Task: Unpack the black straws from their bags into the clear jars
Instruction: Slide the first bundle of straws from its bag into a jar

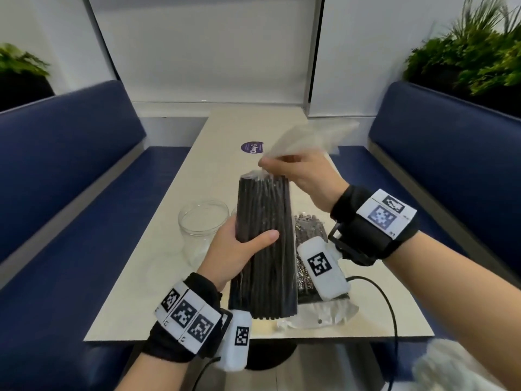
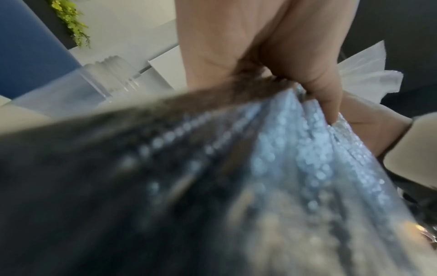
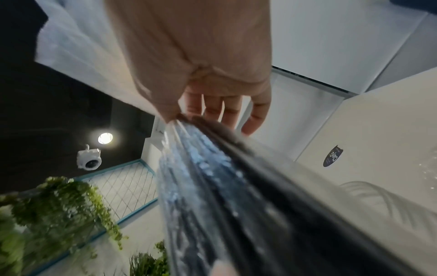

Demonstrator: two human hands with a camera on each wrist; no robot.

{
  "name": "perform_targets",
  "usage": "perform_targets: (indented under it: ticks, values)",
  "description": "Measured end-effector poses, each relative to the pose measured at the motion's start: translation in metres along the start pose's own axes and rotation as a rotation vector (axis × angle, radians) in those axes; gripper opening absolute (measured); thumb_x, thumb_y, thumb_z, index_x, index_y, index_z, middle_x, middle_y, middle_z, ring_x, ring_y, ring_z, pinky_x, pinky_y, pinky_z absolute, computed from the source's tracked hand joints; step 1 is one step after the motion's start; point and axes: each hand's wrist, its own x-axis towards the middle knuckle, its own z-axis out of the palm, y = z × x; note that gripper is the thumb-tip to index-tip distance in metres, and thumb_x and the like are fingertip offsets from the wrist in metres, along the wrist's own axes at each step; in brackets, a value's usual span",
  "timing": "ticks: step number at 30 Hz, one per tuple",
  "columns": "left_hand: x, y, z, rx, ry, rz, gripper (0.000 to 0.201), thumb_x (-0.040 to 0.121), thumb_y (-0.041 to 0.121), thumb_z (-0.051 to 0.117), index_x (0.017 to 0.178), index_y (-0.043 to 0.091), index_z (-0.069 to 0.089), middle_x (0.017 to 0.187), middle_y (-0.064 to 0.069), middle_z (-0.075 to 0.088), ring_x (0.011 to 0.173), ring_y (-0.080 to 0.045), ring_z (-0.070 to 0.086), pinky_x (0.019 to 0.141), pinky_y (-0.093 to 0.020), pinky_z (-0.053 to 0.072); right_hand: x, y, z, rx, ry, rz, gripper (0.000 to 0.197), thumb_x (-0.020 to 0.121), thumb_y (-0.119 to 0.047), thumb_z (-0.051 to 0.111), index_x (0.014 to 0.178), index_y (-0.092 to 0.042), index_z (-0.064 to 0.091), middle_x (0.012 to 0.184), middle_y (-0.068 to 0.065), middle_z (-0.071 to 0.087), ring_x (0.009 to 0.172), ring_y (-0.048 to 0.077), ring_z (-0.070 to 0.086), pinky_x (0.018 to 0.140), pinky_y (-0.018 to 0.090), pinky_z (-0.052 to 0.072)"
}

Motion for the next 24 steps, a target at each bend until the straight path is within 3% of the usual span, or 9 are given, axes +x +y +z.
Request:
perform_targets:
  ticks: [2,6,9,11,14,17,20,22,24]
  values:
    - [-0.003,0.000,-0.001,-0.004,0.004,-0.003,0.026,0.077,0.026,0.072,0.098,0.033,0.058,0.099,0.013,0.069,0.093,-0.003,0.066,0.077,-0.019,0.050,0.001,-0.002,0.002,0.044,0.018,0.009,0.024,0.089,-0.010,0.056,0.097,0.012,0.062,0.090,0.016,0.063,0.073,0.007,0.057,0.071,0.017,0.048]
    - [-0.005,0.005,-0.007,-0.054,0.041,0.001,0.036,0.065,0.038,0.072,0.099,0.029,0.061,0.100,0.007,0.071,0.099,-0.012,0.066,0.086,-0.030,0.052,-0.001,-0.001,0.005,0.179,-0.081,0.095,0.016,0.090,-0.013,0.053,0.078,-0.015,0.064,0.078,-0.005,0.063,0.077,0.007,0.058,0.073,0.025,0.044]
    - [-0.006,0.006,-0.010,-0.047,0.056,0.012,0.027,0.075,0.028,0.073,0.098,0.031,0.059,0.100,0.008,0.070,0.097,-0.008,0.066,0.083,-0.025,0.051,-0.005,0.000,0.011,0.126,-0.070,0.055,0.010,0.085,-0.016,0.062,0.083,-0.006,0.064,0.079,0.003,0.060,0.076,0.013,0.055,0.074,0.024,0.043]
    - [-0.006,0.005,-0.009,-0.039,0.065,0.007,0.025,0.078,0.026,0.072,0.098,0.032,0.058,0.101,0.008,0.069,0.096,-0.007,0.065,0.079,-0.022,0.050,-0.004,-0.001,0.016,0.074,-0.013,0.007,0.012,0.084,-0.013,0.063,0.085,-0.001,0.064,0.078,0.006,0.060,0.072,0.010,0.056,0.071,0.017,0.045]
    - [-0.008,0.001,-0.008,-0.024,0.060,0.002,0.026,0.079,0.026,0.071,0.099,0.031,0.057,0.103,0.007,0.068,0.098,-0.008,0.064,0.077,-0.019,0.049,0.000,-0.004,0.016,0.046,0.045,0.031,0.013,0.088,-0.007,0.057,0.077,-0.012,0.062,0.074,-0.002,0.059,0.065,0.003,0.053,0.065,0.014,0.043]
    - [-0.009,0.001,-0.009,-0.032,0.075,0.001,0.026,0.078,0.027,0.071,0.098,0.033,0.056,0.103,0.008,0.067,0.098,-0.007,0.063,0.076,-0.019,0.048,0.000,-0.005,0.017,0.037,-0.018,0.046,0.005,0.088,-0.010,0.059,0.090,-0.012,0.063,0.080,-0.004,0.060,0.069,0.001,0.055,0.067,0.011,0.044]
    - [-0.009,0.001,-0.008,0.003,0.067,0.009,0.027,0.077,0.028,0.073,0.097,0.035,0.055,0.101,0.009,0.067,0.096,-0.007,0.063,0.077,-0.022,0.049,-0.004,-0.006,0.023,-0.031,0.017,0.015,0.017,0.080,-0.011,0.070,0.094,-0.005,0.063,0.077,0.002,0.057,0.065,0.003,0.054,0.060,0.005,0.043]
    - [-0.010,0.000,-0.007,0.031,0.058,0.013,0.029,0.077,0.027,0.074,0.096,0.035,0.054,0.101,0.010,0.067,0.096,-0.006,0.063,0.079,-0.023,0.050,-0.001,-0.007,0.022,0.000,0.066,0.007,0.020,0.080,-0.007,0.069,0.097,-0.004,0.059,0.070,0.005,0.058,0.058,0.004,0.054,0.057,0.007,0.044]
    - [-0.009,-0.001,-0.007,0.037,0.064,0.016,0.029,0.076,0.027,0.074,0.096,0.035,0.055,0.100,0.011,0.067,0.096,-0.006,0.063,0.080,-0.023,0.050,0.003,-0.007,0.020,0.095,0.105,0.044,0.029,0.086,-0.004,0.060,0.113,0.000,0.052,0.076,0.010,0.061,0.061,0.008,0.057,0.062,0.013,0.048]
